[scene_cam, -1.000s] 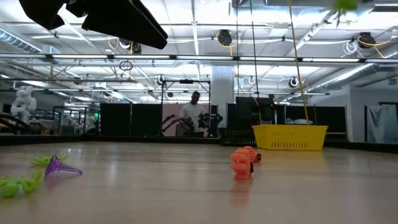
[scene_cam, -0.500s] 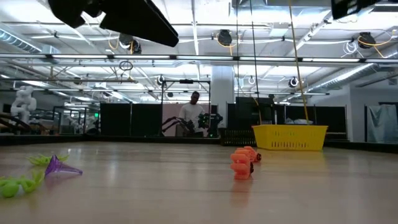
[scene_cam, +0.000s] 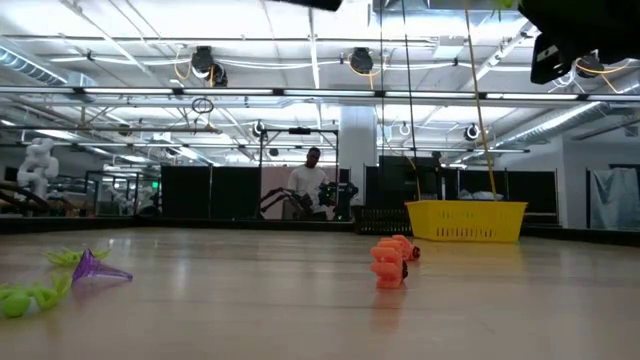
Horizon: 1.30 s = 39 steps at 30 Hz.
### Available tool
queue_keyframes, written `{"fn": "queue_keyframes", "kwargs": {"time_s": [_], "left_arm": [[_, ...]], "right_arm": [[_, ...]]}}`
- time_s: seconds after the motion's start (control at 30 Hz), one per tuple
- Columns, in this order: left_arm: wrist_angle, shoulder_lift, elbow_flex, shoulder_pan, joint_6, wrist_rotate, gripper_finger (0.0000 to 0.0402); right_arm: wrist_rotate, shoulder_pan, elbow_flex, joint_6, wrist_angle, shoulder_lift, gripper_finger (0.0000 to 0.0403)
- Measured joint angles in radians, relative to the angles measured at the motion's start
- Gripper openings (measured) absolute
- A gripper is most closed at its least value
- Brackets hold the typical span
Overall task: Sort Halloween decoration
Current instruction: Put the green spider toy into the black basket
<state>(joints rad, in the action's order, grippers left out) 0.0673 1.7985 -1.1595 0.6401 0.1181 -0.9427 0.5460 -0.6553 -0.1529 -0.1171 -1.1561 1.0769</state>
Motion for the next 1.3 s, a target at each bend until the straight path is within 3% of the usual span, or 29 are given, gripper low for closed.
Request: {"fn": "queue_keyframes", "kwargs": {"time_s": [0.23,0.33,0.73,1.3], "left_arm": [[0.429,0.000,0.130,-0.058,0.189,0.210,0.0115],[0.549,0.000,0.188,-0.086,0.203,0.222,0.0115],[0.625,0.000,0.217,-0.078,0.203,0.210,0.0115],[0.659,0.000,0.217,-0.070,0.203,0.209,0.0115]], "right_arm": [[-0.052,0.023,0.005,0.016,-0.004,0.003,0.0000],[-0.053,0.024,0.005,0.025,-0.004,0.004,0.0000],[-0.051,0.024,0.005,0.030,-0.003,0.004,0.0000],[-0.079,0.026,0.005,-0.701,0.016,0.004,0.0000]]}}
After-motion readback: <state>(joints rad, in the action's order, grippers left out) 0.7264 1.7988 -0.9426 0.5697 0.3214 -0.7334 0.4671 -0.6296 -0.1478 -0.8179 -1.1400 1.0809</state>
